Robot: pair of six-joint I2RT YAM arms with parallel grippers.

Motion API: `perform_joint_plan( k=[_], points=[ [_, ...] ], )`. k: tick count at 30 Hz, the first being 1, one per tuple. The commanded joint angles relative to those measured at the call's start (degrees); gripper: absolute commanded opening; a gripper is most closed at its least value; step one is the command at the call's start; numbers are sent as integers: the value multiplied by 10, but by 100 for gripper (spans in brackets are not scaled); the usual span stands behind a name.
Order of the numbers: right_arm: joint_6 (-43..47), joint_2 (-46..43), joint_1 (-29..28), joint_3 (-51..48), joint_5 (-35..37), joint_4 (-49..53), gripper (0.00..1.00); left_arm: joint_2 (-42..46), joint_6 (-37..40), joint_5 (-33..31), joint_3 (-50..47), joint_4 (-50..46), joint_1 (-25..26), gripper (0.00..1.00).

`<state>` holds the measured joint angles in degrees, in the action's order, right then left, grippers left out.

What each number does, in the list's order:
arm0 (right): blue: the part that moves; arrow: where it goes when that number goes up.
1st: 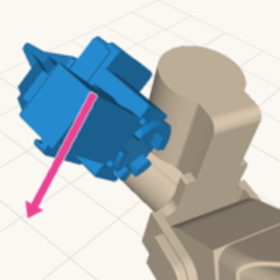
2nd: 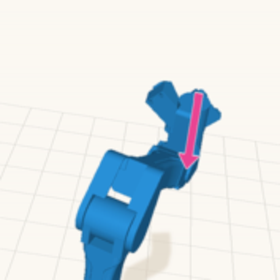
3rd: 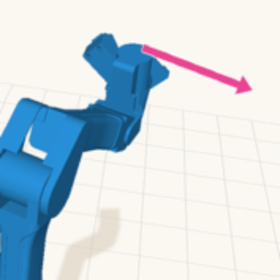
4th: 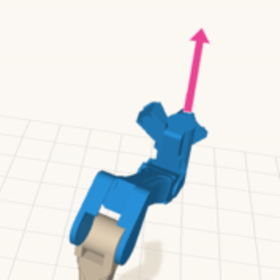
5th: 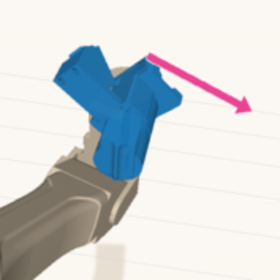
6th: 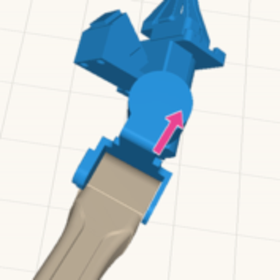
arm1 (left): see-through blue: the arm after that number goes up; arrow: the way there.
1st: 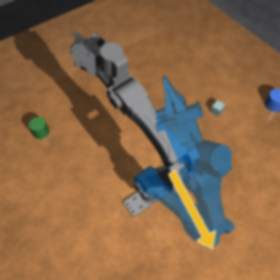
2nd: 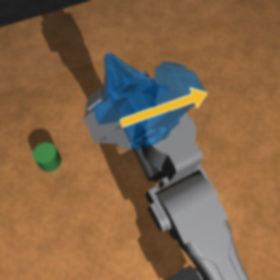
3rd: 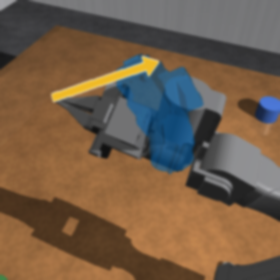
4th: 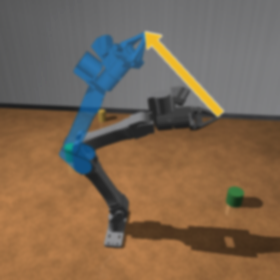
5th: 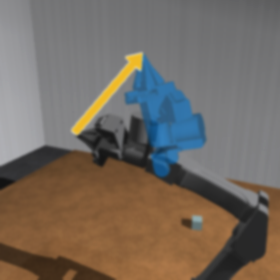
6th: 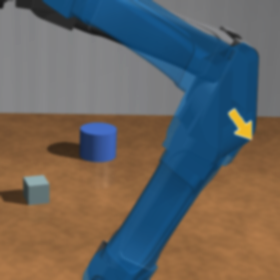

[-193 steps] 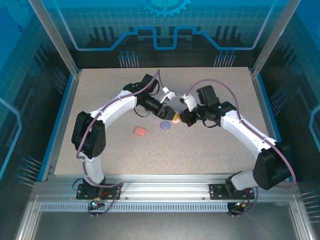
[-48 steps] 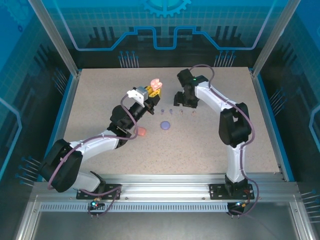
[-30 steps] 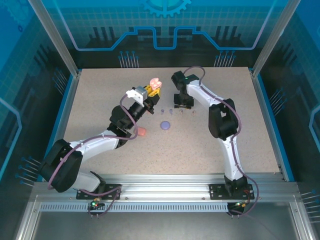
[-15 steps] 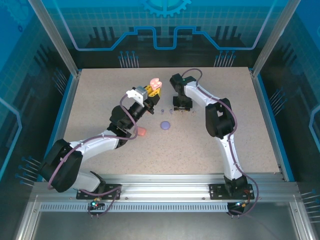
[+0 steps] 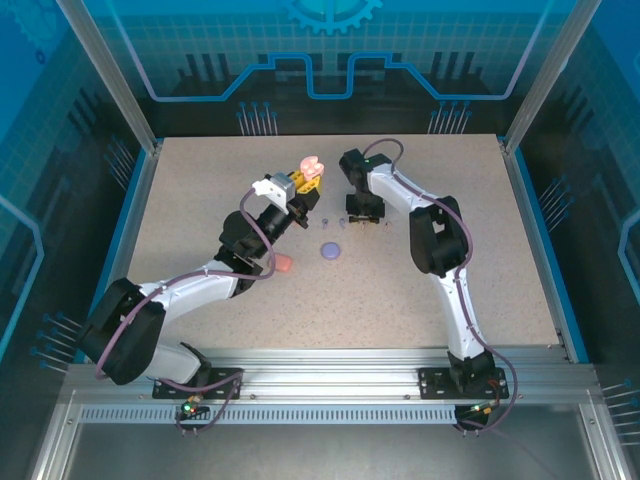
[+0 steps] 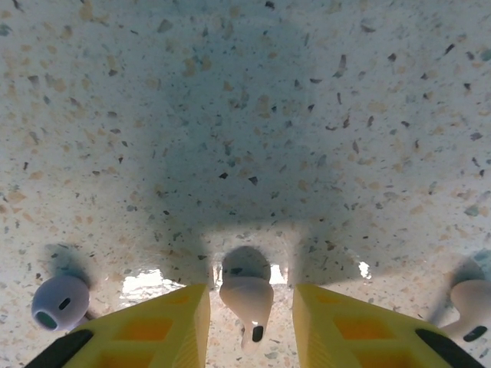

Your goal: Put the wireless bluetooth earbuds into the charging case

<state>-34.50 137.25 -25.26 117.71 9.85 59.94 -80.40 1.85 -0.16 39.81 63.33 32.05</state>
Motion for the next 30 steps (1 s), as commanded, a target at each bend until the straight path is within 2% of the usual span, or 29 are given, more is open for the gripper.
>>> perform_joint_plan(
  k=[1,19,30],
  points=[
    [1,14,-10,-7,-11,1,32,4,-2,13,14,19,1,0],
    [2,33,2,8,-17,-5,31,-1,-4,20,17,14,1,0],
    [11,39,6,23,-17,0,23,-5,-7,25,22,10,2,0]
  ],
)
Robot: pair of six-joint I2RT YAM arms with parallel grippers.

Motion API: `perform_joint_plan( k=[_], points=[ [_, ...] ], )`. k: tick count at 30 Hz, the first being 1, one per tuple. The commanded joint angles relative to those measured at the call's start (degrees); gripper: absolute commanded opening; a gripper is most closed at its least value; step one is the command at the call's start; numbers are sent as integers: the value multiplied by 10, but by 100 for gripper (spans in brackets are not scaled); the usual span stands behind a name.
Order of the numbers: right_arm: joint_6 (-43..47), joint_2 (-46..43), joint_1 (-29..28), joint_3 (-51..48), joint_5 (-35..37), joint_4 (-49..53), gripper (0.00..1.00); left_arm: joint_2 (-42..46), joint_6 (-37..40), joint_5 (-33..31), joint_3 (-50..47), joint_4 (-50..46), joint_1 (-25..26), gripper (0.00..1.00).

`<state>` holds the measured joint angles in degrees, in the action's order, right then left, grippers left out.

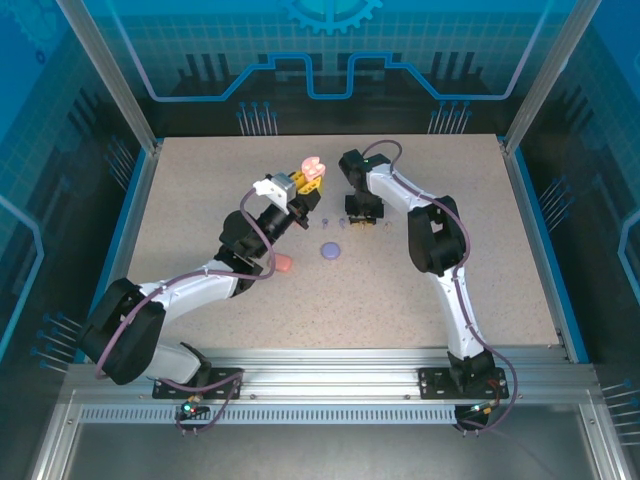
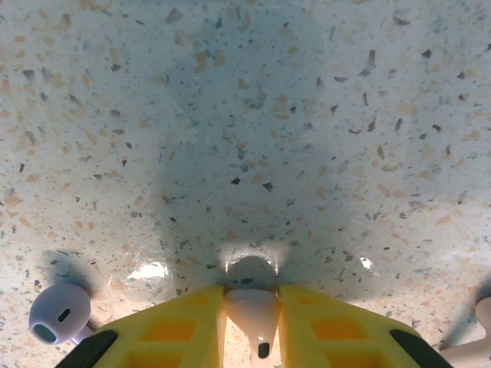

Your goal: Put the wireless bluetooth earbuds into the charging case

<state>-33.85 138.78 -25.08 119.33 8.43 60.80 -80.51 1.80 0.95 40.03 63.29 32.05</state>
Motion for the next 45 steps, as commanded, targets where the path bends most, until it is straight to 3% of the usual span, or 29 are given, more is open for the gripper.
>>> perform_joint_plan(
  k=[1,10,14,33,39,45],
  points=[
    [6,23,5,7,-3,-9,23,-4,-7,15,21,10,2,0],
    [22,-11,7,-31,-3,-34,9,-1,-10,21,18,5,2,0],
    [21,-51,6,-68,-1,-58,7,1,-12,24,17,3,2,0],
    [70,-453,-20,-262,26,-195,8,75,20,43,-1,-38,25,0],
    [113,-579,-56,-271,27,-230,10,99,40,53,-11,-57,34,0],
    [162,-639,-115,-242,21,-250,10,94,71,66,0,-84,49,0]
  ],
)
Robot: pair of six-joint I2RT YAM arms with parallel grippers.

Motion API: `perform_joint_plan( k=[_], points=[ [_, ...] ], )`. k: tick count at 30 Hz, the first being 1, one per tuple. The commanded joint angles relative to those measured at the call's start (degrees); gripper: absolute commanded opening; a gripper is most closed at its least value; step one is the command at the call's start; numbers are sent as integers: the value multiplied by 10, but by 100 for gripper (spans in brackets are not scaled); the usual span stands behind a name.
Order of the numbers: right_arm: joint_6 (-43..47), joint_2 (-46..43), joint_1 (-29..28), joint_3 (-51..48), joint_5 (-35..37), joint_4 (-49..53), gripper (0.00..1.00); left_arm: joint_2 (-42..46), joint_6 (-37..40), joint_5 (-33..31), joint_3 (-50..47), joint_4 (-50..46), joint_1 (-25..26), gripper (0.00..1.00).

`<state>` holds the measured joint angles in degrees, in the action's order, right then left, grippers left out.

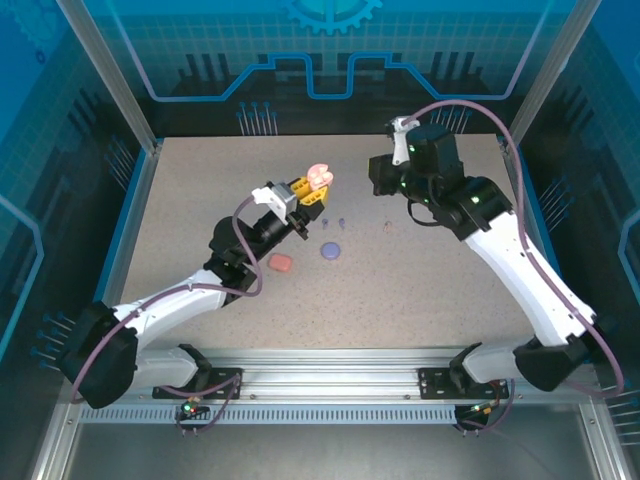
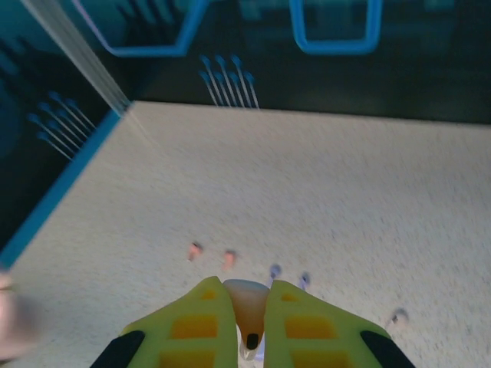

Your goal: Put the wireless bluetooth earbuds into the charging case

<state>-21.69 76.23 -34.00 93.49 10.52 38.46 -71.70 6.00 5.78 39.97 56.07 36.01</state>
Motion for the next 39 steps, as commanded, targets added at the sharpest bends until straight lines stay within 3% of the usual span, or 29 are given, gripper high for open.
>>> perform_joint_plan(
  k=[1,12,39],
  points=[
    [48,-19,-38,19,1,-30,10,4,33,22,5,-14,11,0],
    [97,-39,-104,-9,-45,-74,11,-11,41,24,19,-17,23,0],
    [102,-16,-108,-73,-62,-111,9,-16,35,24,19,-8,24,0]
  ],
)
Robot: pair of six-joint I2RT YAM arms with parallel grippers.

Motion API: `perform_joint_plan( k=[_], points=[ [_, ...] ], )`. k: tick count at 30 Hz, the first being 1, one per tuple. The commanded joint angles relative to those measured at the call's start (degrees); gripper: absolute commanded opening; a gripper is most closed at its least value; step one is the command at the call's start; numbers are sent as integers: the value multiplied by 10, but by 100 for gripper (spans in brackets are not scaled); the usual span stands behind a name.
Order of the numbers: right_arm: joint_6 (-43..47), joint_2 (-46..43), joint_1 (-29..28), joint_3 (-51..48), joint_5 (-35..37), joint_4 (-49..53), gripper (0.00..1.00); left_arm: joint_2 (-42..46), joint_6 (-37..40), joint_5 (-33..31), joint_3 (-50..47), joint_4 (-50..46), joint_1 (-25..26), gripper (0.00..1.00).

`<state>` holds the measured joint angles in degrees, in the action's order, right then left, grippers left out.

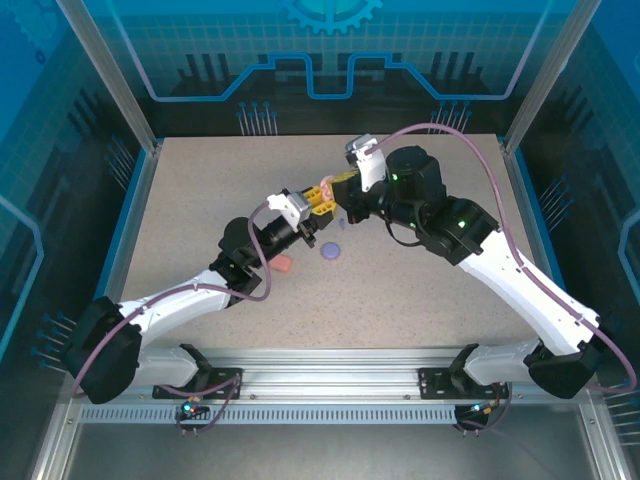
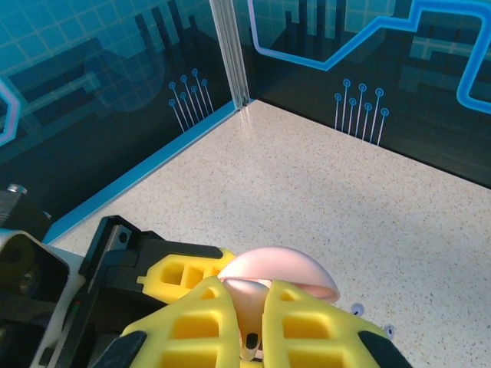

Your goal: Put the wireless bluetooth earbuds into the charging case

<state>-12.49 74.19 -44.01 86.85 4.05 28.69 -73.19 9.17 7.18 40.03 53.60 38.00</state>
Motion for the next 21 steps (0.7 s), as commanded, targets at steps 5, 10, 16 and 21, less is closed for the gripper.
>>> perform_joint_plan(
  k=[5,10,16,21],
  points=[
    [11,9,-5,-10,9,-14,9,1,1,11,19,18,5,0],
    [10,7,1,-14,10,-14,8,5,3,10,18,18,4,0],
    [7,2,10,-25,17,-14,8,9,2,13,18,18,4,0],
    [6,2,16,-31,11,-14,8,11,0,14,18,18,4,0]
  ],
)
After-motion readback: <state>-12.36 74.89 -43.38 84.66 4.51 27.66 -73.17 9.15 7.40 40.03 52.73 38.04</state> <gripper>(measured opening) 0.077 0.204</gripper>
